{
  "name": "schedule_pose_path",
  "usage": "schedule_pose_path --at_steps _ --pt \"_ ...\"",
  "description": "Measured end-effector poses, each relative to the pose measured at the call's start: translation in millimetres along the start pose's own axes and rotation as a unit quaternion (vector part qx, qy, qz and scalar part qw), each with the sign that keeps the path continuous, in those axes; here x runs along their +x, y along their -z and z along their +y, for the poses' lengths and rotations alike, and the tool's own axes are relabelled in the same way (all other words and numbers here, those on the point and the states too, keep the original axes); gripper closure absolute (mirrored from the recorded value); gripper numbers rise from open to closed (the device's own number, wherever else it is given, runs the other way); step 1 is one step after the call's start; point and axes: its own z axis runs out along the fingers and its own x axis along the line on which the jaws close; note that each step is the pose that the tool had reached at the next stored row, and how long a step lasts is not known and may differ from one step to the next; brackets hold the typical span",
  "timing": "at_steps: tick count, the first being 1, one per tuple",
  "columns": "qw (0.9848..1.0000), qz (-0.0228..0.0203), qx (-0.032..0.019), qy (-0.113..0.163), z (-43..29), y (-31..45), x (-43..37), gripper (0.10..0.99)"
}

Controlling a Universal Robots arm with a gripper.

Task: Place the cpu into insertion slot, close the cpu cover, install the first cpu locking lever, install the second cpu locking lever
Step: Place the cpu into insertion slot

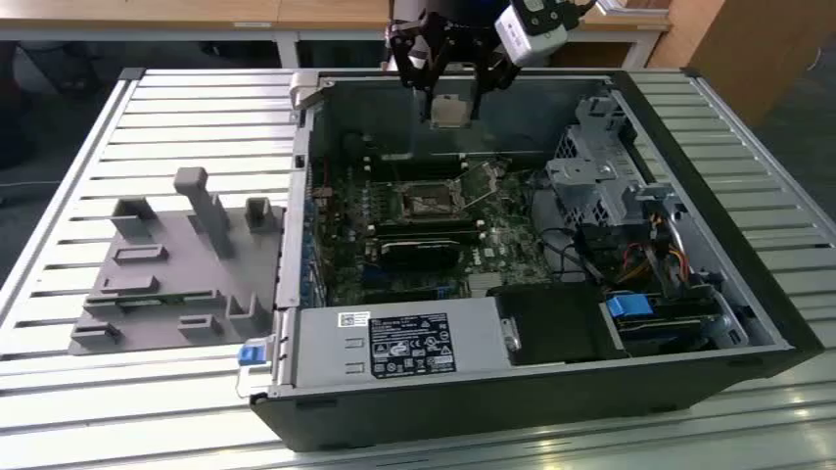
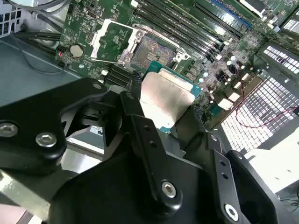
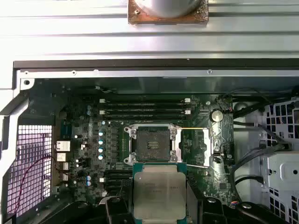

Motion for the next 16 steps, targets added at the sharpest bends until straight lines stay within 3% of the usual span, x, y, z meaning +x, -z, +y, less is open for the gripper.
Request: schedule_pose_path --at_steps 16 --pt "1.0 -0.0007 -0.0001 -0.008 0.0 -0.3 0.4 0.545"
